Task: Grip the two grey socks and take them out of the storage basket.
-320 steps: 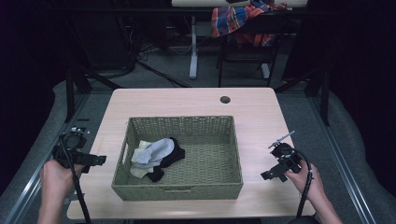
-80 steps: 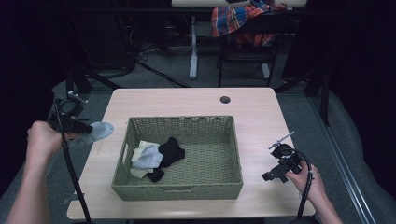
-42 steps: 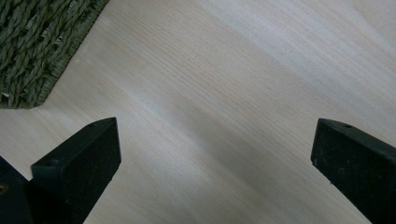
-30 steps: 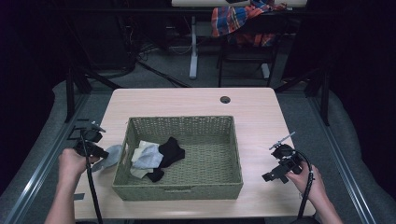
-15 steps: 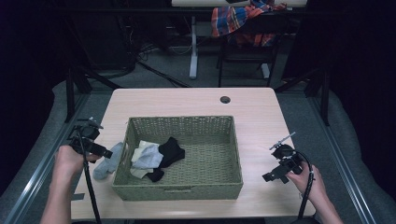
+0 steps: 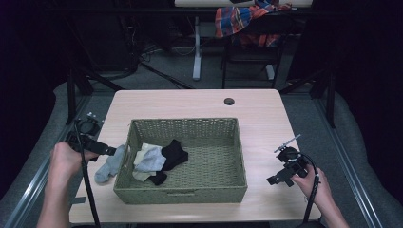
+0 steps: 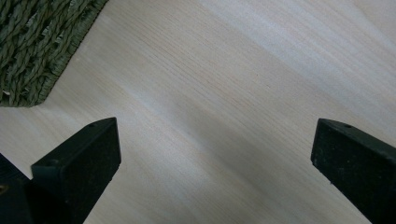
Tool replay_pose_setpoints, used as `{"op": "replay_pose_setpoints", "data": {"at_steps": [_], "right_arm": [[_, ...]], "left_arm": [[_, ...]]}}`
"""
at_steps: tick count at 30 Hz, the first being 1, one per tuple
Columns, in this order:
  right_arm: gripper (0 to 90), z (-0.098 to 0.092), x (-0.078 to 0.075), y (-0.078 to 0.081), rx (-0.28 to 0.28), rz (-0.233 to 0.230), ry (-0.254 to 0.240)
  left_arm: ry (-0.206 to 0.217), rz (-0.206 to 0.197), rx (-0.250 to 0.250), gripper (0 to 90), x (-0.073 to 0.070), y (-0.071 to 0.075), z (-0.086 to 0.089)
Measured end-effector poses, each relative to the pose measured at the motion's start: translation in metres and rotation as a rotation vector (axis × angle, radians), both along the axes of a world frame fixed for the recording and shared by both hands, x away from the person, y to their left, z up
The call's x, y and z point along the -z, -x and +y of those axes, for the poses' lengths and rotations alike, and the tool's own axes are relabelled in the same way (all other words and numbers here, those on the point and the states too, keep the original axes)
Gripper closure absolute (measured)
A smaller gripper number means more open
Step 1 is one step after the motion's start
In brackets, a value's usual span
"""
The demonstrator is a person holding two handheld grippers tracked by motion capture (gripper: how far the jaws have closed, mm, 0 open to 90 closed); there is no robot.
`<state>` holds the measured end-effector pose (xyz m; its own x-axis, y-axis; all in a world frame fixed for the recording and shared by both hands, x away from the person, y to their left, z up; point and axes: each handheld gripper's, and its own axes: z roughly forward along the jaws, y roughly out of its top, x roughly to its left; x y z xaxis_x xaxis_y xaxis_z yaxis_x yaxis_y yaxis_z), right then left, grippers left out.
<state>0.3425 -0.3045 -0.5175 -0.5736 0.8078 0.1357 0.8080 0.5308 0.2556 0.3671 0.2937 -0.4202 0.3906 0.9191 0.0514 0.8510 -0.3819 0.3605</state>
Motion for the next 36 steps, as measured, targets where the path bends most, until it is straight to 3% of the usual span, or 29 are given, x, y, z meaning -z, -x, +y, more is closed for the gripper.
{"op": "replay_pose_setpoints", "data": {"at_steps": [8,15,19,21,22,28,36], "right_arm": [[1.3,0.0,0.0,0.0,0.001,-0.001,-0.008],[1.3,0.0,0.0,0.0,-0.002,0.002,-0.01],[1.3,0.0,0.0,0.0,-0.002,0.001,-0.003],[1.3,0.0,0.0,0.001,-0.003,0.001,-0.011],[1.3,0.001,0.001,0.002,0.025,-0.008,-0.029],[1.3,0.0,-0.002,0.002,0.008,0.005,-0.01],[1.4,-0.001,-0.001,0.002,0.009,0.011,-0.014]], "left_arm": [[-0.007,-0.026,0.077,0.9,-0.009,0.002,-0.026],[-0.001,-0.048,0.113,0.1,-0.008,0.001,-0.047],[0.007,-0.054,0.16,0.1,-0.006,0.0,-0.063],[0.004,-0.049,0.178,0.1,-0.004,-0.003,-0.07],[0.002,-0.046,0.189,0.1,-0.002,-0.005,-0.074],[-0.003,-0.029,0.238,0.1,0.009,-0.016,-0.094],[-0.023,0.031,0.297,0.8,0.029,-0.034,-0.116]]}}
